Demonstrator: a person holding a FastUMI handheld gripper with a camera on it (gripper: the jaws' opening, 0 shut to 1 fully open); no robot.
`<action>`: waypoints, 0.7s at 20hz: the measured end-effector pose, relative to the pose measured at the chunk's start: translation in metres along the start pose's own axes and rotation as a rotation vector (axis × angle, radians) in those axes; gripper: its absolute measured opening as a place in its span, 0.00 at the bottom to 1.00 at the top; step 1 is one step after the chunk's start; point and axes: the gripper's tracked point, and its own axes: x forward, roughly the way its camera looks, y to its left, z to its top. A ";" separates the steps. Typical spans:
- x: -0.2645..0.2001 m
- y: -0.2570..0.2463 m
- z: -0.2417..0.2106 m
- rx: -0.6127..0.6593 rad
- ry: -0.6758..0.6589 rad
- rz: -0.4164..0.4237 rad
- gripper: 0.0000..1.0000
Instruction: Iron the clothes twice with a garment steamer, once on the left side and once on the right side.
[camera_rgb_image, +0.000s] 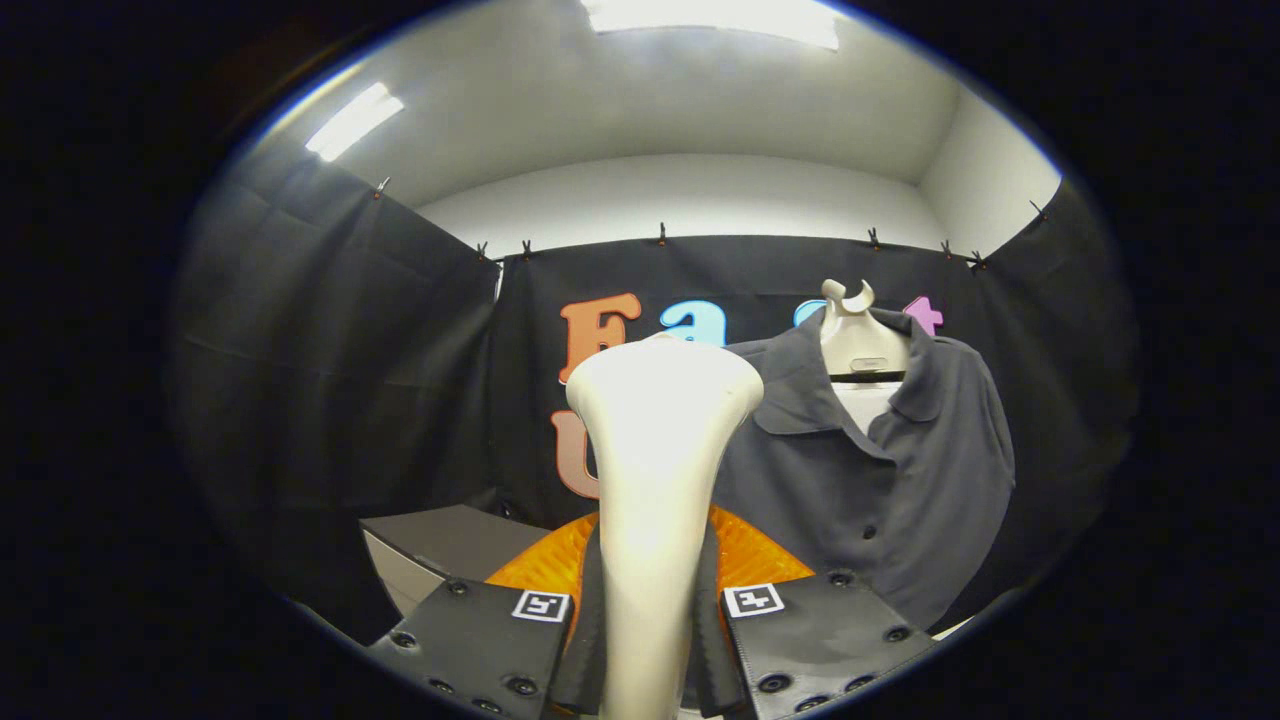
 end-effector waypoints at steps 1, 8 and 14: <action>-0.002 -0.010 -0.005 -0.005 0.006 -0.022 0.42; 0.003 -0.062 -0.036 -0.007 0.053 -0.116 0.42; 0.020 -0.090 -0.068 0.011 0.089 -0.162 0.42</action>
